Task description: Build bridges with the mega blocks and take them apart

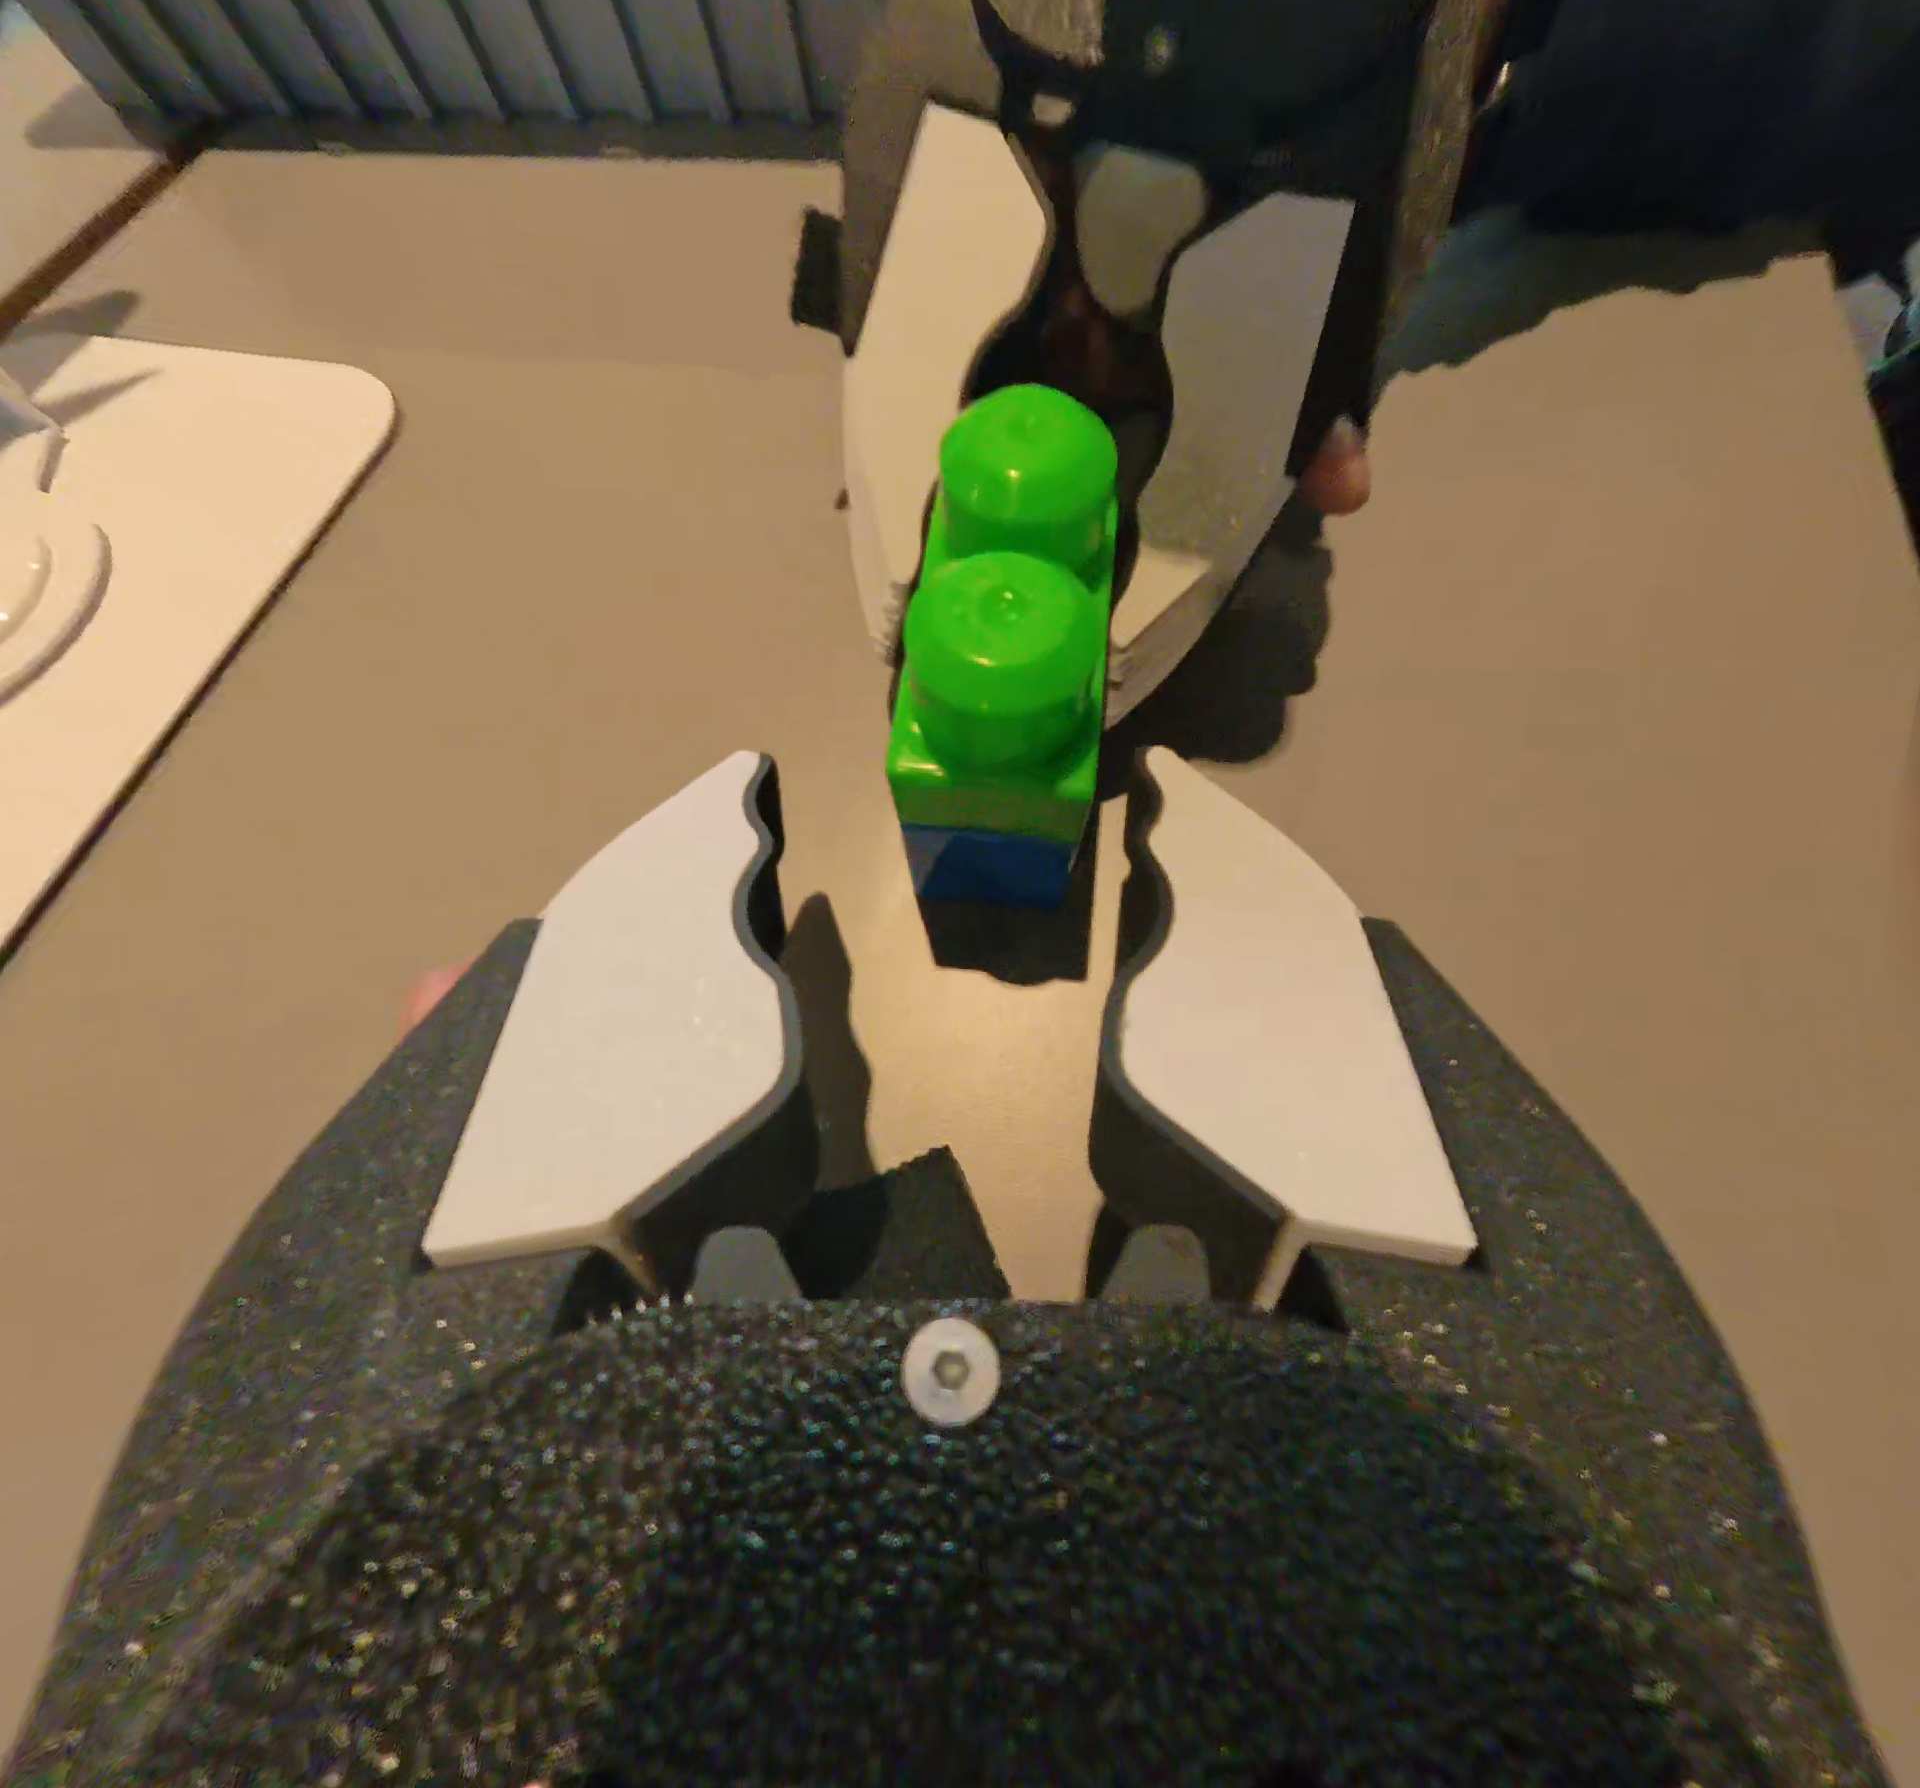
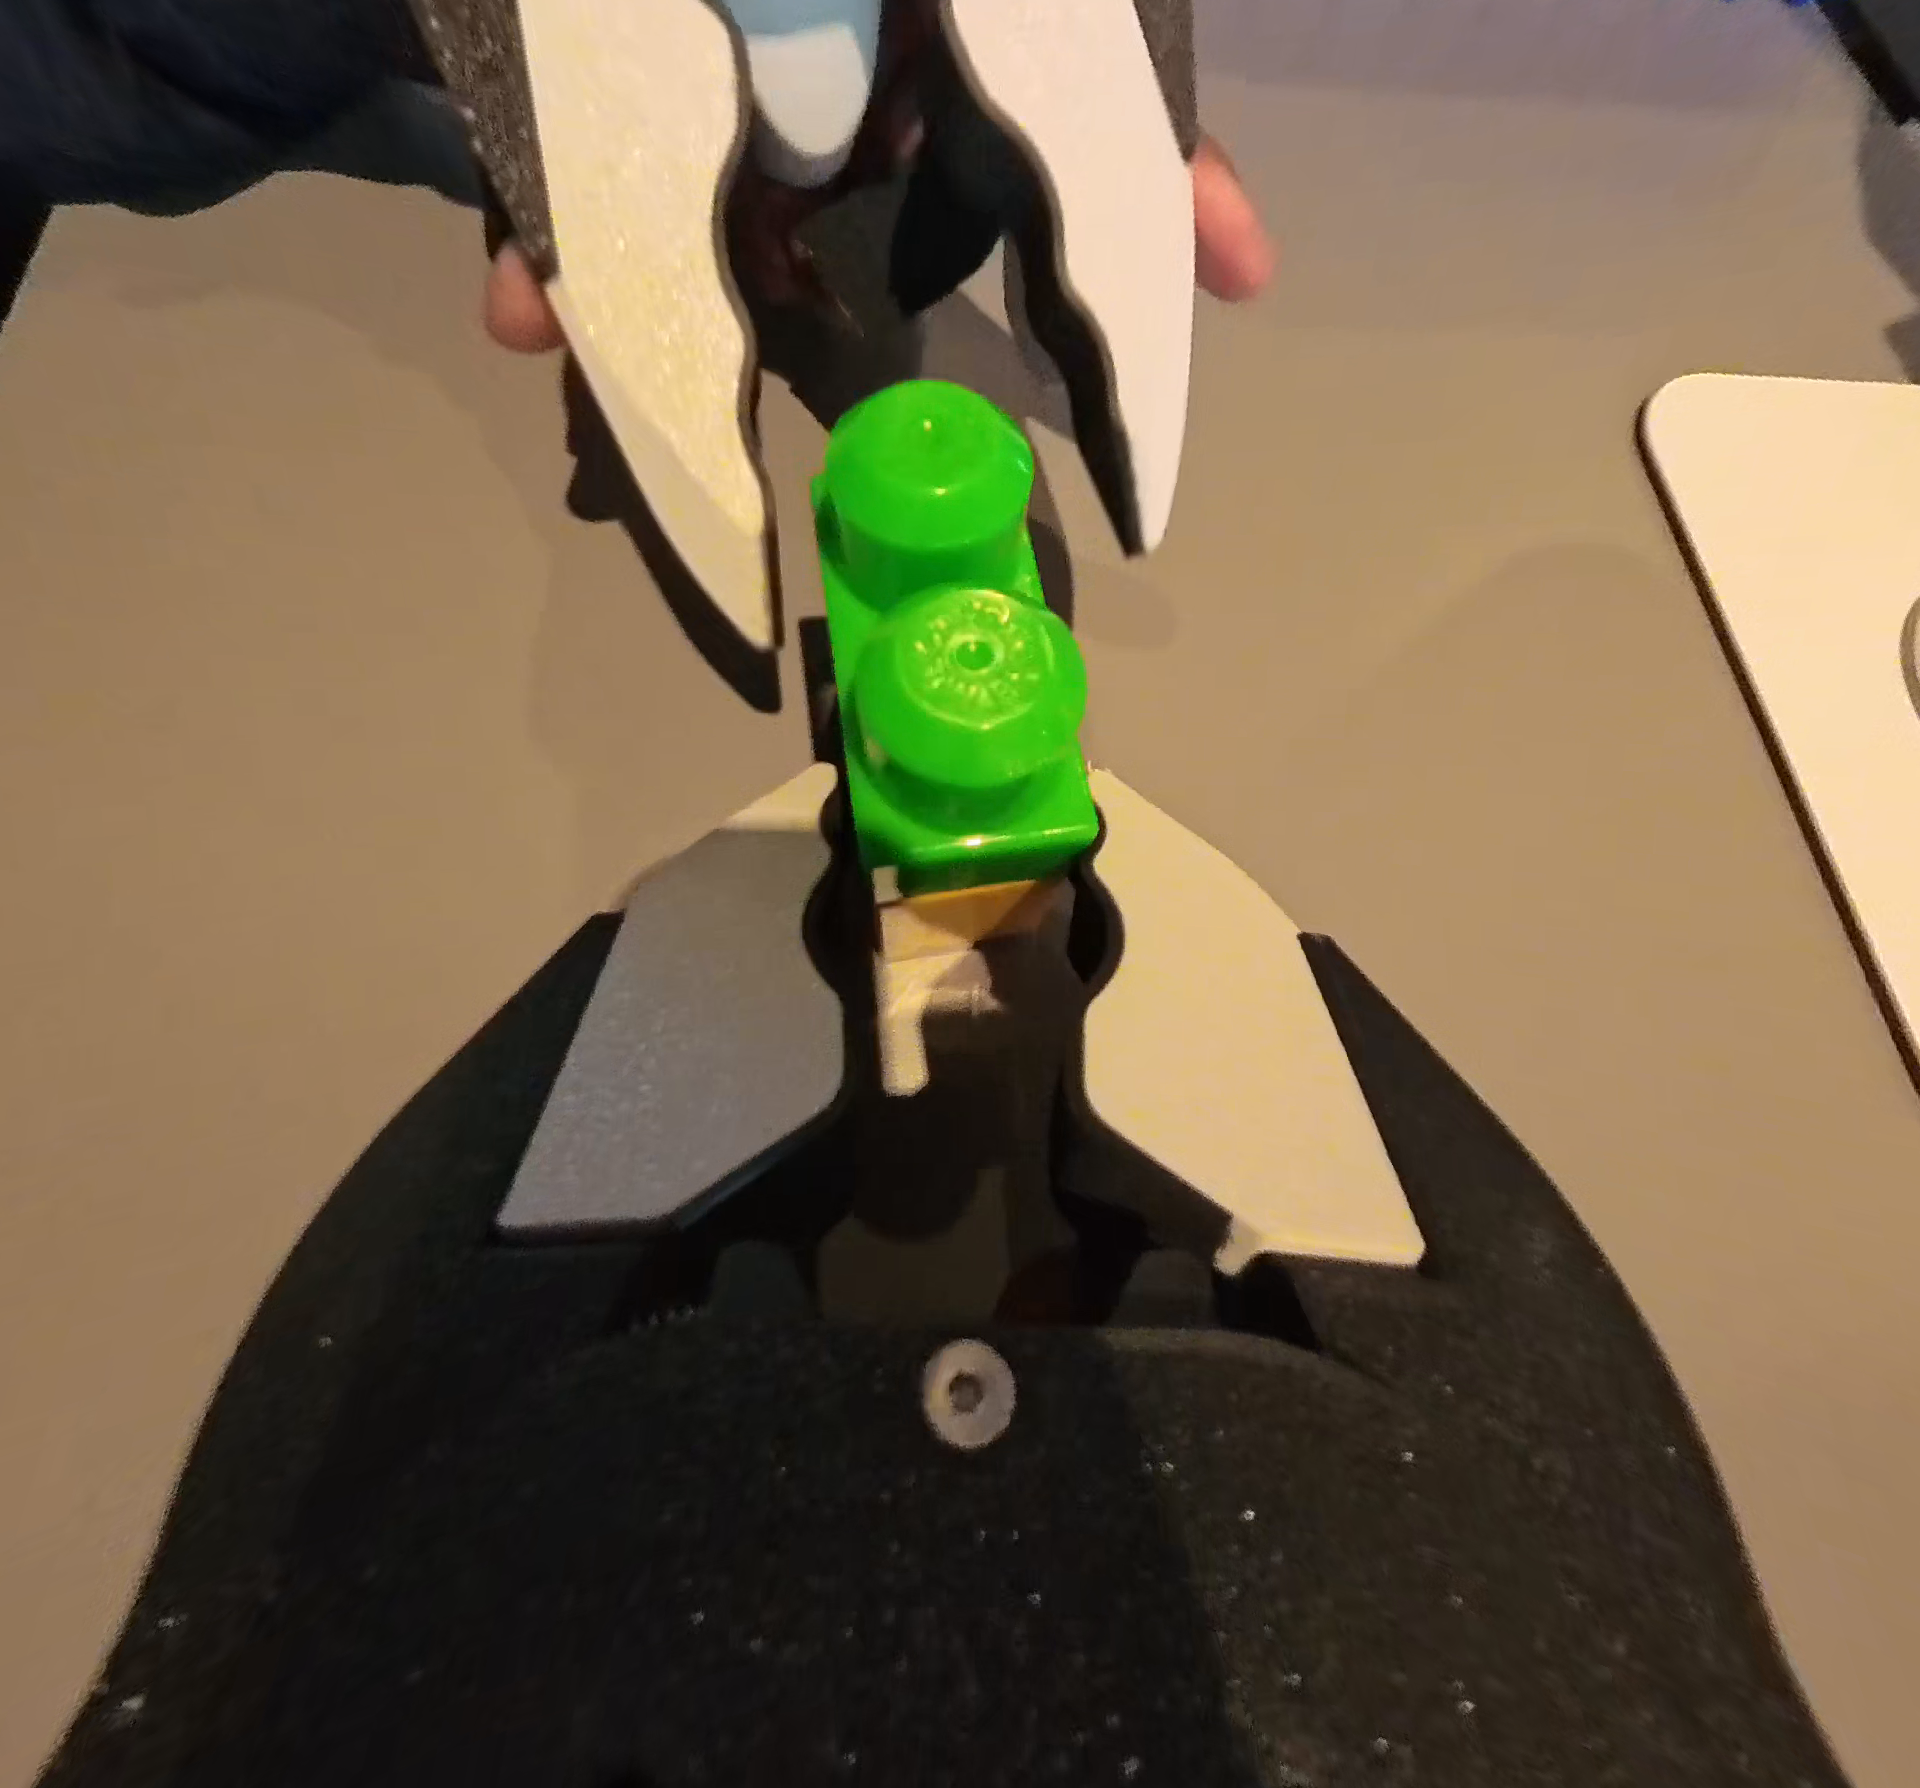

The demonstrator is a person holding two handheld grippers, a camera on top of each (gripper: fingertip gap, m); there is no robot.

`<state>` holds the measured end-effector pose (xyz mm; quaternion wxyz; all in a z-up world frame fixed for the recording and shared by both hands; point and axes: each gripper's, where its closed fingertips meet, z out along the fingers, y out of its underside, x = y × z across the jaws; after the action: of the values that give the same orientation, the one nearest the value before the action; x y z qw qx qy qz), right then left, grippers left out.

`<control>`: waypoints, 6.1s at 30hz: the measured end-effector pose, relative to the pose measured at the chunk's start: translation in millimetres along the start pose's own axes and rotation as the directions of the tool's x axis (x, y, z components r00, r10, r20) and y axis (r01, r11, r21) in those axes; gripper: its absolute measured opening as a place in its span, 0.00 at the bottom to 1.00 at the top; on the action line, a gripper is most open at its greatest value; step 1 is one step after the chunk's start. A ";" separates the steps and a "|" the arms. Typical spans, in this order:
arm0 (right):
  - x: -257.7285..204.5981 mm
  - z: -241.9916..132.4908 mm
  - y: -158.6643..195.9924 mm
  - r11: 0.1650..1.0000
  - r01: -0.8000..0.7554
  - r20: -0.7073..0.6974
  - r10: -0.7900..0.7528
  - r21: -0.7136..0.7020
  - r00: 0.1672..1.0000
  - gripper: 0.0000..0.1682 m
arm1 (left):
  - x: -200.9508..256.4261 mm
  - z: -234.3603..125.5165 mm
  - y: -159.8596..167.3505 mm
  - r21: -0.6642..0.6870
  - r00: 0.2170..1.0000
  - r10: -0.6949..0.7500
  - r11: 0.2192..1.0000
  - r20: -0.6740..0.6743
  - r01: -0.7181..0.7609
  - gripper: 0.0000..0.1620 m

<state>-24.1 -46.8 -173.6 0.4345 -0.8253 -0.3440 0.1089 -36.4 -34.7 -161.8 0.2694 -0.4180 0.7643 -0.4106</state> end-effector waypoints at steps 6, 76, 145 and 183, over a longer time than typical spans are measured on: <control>38.1 -60.6 -40.6 0.956 -0.067 -0.156 0.116 0.286 0.981 0.22 | -23.9 -33.7 -25.5 0.241 0.993 -0.093 0.968 0.071 0.074 0.37; 128.6 -63.0 -45.6 0.783 -0.093 -0.385 0.401 0.615 0.831 0.00 | -100.9 18.6 -78.1 0.329 0.865 0.057 0.911 0.499 -0.250 0.06; 139.4 -57.9 -66.7 0.848 0.190 -0.687 0.249 0.495 0.682 0.05 | -133.3 -48.4 -50.3 0.435 0.851 -0.083 0.882 0.519 -0.180 0.17; 137.9 -66.3 -69.6 0.807 0.176 -0.664 0.316 0.564 0.677 0.30 | -136.9 -53.3 -48.1 0.417 0.822 -0.084 0.887 0.564 -0.196 0.20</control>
<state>76.7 28.9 -62.4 0.7619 -0.6354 -0.0561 -0.1123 12.7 89.4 -83.8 0.5869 -0.4219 0.5430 -0.4274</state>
